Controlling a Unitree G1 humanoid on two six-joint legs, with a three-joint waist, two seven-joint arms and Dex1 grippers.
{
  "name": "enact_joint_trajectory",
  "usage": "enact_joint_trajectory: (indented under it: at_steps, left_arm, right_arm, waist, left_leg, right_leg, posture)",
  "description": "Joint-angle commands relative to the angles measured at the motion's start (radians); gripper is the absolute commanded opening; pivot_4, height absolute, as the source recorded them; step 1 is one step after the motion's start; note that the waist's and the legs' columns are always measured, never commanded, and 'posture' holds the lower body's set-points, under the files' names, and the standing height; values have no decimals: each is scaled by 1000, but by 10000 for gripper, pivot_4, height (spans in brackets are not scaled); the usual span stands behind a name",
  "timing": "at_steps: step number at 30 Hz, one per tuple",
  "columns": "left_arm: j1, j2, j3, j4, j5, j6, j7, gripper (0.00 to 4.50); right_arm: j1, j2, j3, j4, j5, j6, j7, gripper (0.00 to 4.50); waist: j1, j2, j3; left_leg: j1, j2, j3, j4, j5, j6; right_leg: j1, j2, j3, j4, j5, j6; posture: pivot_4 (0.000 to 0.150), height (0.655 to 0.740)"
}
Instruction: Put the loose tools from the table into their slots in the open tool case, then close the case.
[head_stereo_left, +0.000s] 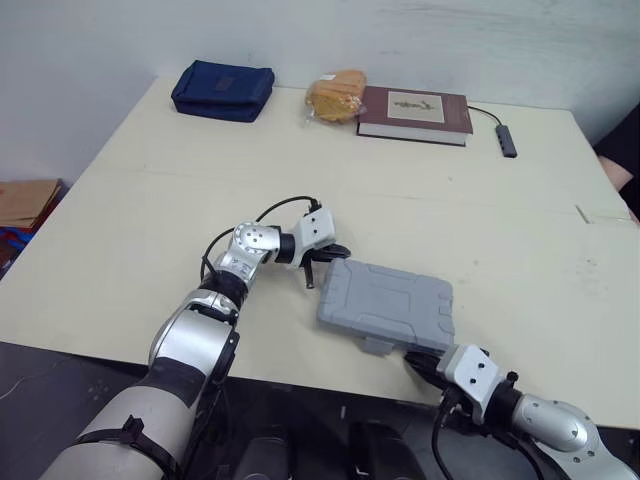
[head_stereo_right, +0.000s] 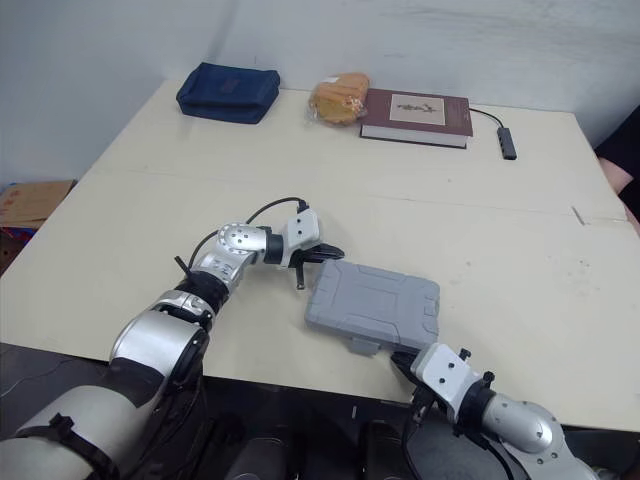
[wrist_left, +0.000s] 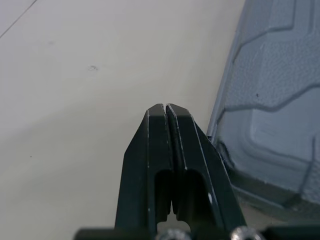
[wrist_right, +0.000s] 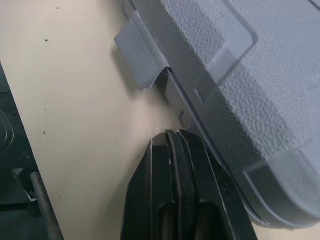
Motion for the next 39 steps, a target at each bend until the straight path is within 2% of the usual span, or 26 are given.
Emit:
enact_joint_trajectory:
  at_steps: [1,6,10,11,15,20,24,27,34,37,39]
  left_arm:
    - [16,6,-10,-14,14,-79,-100,211]
    - [38,32,14,-34,-11,-104,-182,211]
    - [108,60,22,-117,-42,-121,-272,211]
    - [126,59,22,-143,-46,-117,-278,211]
    - [198,50,12,-246,-52,-96,-279,211]
    - [351,63,5,-487,-69,20,-241,211]
    - [412,97,3,-608,-64,88,-208,211]
    - [417,133,26,-686,-98,146,-209,211]
    - [360,104,40,-969,-379,484,-355,211]
    - [306,85,17,-985,-390,524,-359,211]
    - [276,45,-26,-941,-343,485,-334,211]
  right_arm:
    - [-17,-30,-40,128,-41,-9,27,0]
    - [-82,-49,-52,219,-62,-47,57,0]
    - [-197,-57,-42,317,-72,-70,79,0]
    - [-222,-57,-37,345,-75,-79,83,0]
    - [-299,-59,-17,440,-104,-122,95,0]
    - [-380,-40,-2,496,-131,-140,85,0]
    - [-361,-42,-14,487,-141,-146,83,0]
    - [-274,-56,-87,409,-134,-135,49,0]
    - [-88,-18,-227,183,-103,-91,-7,0]
    - [-39,6,-251,94,-91,-56,-17,0]
    - [-17,27,-249,40,-83,-30,-22,0]
  waist:
    - [0,0,0]
    - [-1,-2,-1]
    - [-7,-3,-2]
    - [-9,-3,-2]
    - [-8,-4,-3]
    - [-7,-3,-4]
    - [-7,-2,-5]
    - [0,-1,-5]
    - [-1,0,-5]
    - [-2,3,-4]
    - [-4,6,-4]
  left_leg:
    - [0,0,0,0,0,0]
    - [1,0,1,4,-2,4]
    - [0,0,1,9,-4,7]
    - [0,0,1,10,-7,11]
    - [0,0,0,11,-7,10]
    - [-1,0,0,12,-7,8]
    - [-1,0,0,12,-7,8]
    - [-1,0,-1,11,-7,8]
    - [-4,0,-2,12,-8,8]
    - [-3,0,-2,12,-7,7]
    - [-2,0,-1,11,-7,7]
  right_leg:
    - [1,0,0,0,0,0]
    - [2,-1,0,-1,1,2]
    - [3,-2,3,-1,2,3]
    - [4,-3,3,-1,2,3]
    - [4,-4,3,-1,3,3]
    - [4,-4,4,-2,3,3]
    - [4,-4,4,-2,3,3]
    - [4,-4,4,-2,3,3]
    - [5,-6,3,-5,3,3]
    - [4,-4,3,-3,3,3]
    - [4,-3,3,-2,3,3]
  posture:
    - [1500,7400]
    - [1500,7400]
    - [1500,7400]
    - [1500,7400]
    - [1500,7400]
    - [1500,7400]
    - [1500,7400]
    - [1500,7400]
    - [1500,7400]
    - [1500,7400]
    - [1500,7400]
